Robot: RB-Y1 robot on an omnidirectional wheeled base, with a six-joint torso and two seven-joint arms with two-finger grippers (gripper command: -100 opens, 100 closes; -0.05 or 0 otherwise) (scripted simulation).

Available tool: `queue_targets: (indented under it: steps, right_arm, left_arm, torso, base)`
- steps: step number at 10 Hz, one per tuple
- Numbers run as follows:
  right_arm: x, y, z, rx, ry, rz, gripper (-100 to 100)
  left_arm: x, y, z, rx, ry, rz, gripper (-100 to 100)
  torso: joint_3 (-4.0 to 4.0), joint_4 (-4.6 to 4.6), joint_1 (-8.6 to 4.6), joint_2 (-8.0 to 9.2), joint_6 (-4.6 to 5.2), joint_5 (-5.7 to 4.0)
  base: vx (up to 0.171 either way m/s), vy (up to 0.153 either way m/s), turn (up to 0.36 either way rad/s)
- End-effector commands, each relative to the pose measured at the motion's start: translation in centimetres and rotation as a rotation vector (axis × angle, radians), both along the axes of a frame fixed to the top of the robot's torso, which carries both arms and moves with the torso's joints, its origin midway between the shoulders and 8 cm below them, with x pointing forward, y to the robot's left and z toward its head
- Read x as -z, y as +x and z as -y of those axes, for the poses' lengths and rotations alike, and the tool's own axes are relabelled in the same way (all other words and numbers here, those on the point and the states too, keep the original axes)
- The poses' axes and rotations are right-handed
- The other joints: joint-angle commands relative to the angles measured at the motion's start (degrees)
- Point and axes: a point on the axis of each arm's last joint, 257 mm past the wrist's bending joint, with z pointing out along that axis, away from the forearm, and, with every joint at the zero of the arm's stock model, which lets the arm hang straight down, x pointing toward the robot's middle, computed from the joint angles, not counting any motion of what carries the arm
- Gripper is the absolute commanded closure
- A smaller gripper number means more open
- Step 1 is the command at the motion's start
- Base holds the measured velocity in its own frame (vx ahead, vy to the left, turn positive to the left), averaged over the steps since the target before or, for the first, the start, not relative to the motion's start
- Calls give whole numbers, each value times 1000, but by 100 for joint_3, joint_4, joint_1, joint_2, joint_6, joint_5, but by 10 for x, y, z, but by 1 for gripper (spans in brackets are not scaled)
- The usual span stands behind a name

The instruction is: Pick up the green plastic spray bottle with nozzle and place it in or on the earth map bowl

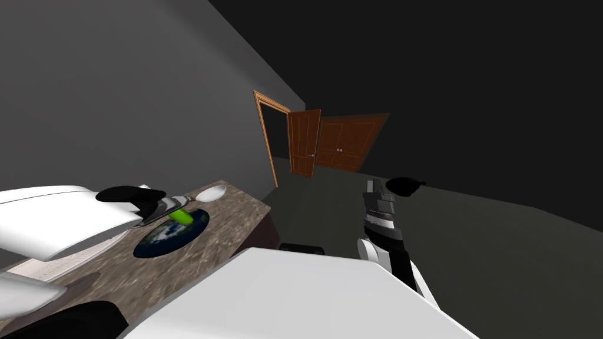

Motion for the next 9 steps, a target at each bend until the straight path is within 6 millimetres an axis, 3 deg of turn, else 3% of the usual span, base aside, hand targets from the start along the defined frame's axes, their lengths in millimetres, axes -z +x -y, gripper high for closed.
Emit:
queue_targets:
  steps: [1,3,5,6,9]
  right_arm:
    - [0,0,0,0,0,0,0]
    - [0,0,0,0,0,0,0]
    - [0,0,0,0,0,0,0]
    - [0,0,0,0,0,0,0]
    - [0,0,0,0,0,0,0]
  left_arm:
    - [10,21,7,31,-51,10,-100]
    - [20,31,6,38,-64,-4,-100]
    - [44,19,11,30,-96,-55,-100]
    - [46,43,18,68,-135,-26,-100]
    - [57,56,15,71,-151,-49,-100]
  torso:
    - [0,0,0,0,0,0]
    - [-1,1,3,-6,-4,0]
    - [-14,-5,12,-28,-5,2]
    - [-15,-5,15,-29,-5,3]
    - [0,2,1,-4,-5,-2]
  base:
    - [-98,-43,-69]
    - [-23,-21,-2]
    - [13,2,0]
    - [-86,-56,-105]
    - [-57,-32,-16]
